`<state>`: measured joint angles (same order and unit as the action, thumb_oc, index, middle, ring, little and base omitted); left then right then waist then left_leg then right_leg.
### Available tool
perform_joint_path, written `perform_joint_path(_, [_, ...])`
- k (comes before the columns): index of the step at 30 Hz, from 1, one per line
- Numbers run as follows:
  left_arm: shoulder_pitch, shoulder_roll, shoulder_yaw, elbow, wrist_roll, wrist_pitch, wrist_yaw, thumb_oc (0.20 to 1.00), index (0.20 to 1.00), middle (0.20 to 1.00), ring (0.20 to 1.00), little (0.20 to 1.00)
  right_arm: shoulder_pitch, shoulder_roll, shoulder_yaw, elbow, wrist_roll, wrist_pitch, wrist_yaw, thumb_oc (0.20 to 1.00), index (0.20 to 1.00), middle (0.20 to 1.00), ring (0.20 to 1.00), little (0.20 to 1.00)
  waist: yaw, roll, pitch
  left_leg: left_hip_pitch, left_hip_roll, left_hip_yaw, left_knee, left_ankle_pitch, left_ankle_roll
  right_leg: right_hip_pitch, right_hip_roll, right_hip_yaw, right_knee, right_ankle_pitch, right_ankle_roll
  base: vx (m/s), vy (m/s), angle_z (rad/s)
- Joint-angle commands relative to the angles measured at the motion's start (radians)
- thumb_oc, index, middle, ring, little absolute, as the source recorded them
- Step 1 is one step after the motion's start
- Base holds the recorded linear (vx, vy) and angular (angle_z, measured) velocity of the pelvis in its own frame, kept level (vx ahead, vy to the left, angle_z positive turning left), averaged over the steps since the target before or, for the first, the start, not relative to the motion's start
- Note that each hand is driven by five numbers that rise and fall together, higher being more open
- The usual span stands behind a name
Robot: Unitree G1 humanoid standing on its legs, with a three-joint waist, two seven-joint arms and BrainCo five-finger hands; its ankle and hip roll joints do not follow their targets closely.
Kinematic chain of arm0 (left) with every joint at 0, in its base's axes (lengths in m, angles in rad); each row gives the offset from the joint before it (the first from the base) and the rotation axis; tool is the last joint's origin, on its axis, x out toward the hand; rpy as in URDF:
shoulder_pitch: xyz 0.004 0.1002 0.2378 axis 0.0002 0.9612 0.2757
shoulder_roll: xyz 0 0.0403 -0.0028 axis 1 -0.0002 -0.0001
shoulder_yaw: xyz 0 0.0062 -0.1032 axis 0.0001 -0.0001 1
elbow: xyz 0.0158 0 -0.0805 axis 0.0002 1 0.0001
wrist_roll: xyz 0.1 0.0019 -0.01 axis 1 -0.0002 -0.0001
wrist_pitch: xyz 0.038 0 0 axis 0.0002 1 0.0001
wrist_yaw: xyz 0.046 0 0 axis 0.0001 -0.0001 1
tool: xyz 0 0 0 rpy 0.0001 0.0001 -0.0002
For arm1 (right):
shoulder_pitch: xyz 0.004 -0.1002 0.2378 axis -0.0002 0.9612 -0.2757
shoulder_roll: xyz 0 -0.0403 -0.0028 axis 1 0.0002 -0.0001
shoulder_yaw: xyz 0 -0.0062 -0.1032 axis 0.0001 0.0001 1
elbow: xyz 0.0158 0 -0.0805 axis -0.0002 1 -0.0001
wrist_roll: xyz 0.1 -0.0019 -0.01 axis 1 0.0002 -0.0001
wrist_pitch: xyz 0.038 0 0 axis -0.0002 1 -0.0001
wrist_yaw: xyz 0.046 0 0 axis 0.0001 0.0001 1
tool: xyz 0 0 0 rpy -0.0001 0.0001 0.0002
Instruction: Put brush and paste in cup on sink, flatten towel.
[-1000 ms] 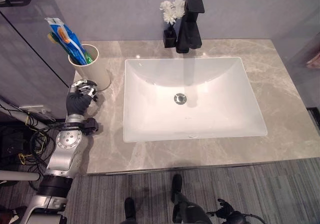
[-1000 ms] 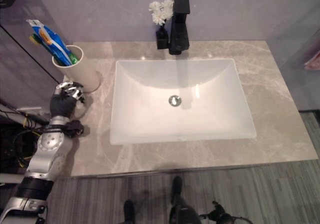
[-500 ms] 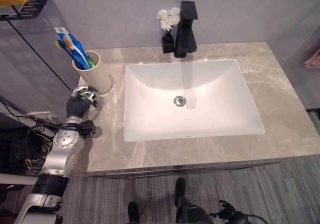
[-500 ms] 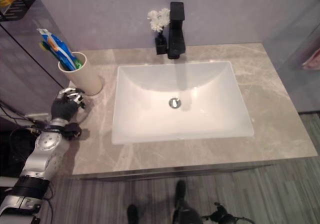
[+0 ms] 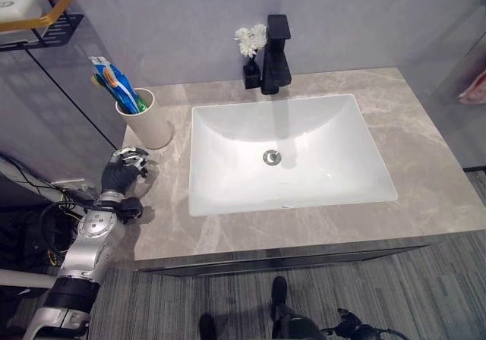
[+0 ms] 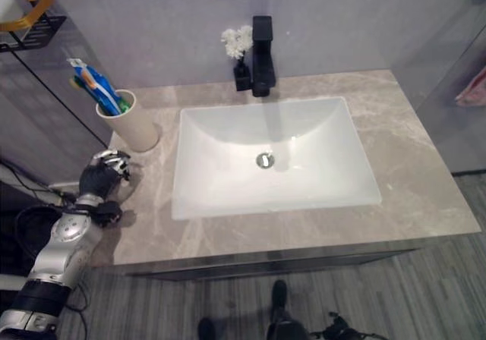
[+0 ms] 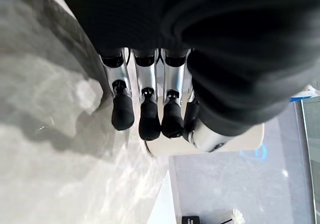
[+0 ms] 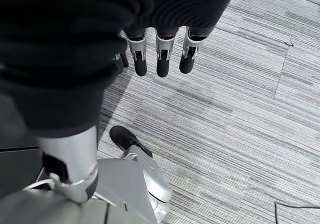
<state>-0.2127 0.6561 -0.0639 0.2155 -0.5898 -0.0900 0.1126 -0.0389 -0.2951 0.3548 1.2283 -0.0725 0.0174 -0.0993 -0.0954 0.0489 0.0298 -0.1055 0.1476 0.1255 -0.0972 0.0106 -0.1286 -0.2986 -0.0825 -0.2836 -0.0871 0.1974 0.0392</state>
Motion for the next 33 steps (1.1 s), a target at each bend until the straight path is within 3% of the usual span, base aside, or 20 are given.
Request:
perform_joint_path(1, [-0.076,0.075,0.021,0.002,-0.012,-0.036,0.001,0.200,0.200,0.200,0.200,0.200,-0.004,0.002,0.014,0.003,-0.009,0.004,0.014,1.000,1.000,1.000,1.000,1.000,-0.004,-0.024,0.029,0.076,0.000,0.059,0.010,-0.004,-0.021,0.059,-0.065,0.039,0.013,-0.051,0.116,0.00,0.000,0.00])
perform_joint_path(33, [-0.321,0.134,-0.065,0.238,0.012,-0.018,0.047,0.200,0.200,0.200,0.200,0.200,0.024,-0.014,0.021,-0.020,0.024,0.000,0.017,1.000,1.000,1.000,1.000,1.000,-0.035,-0.031,0.031,0.063,0.015,0.077,0.010,0.007,-0.030,0.029,-0.042,0.054,0.013,-0.053,0.114,0.00,-0.003,-0.02])
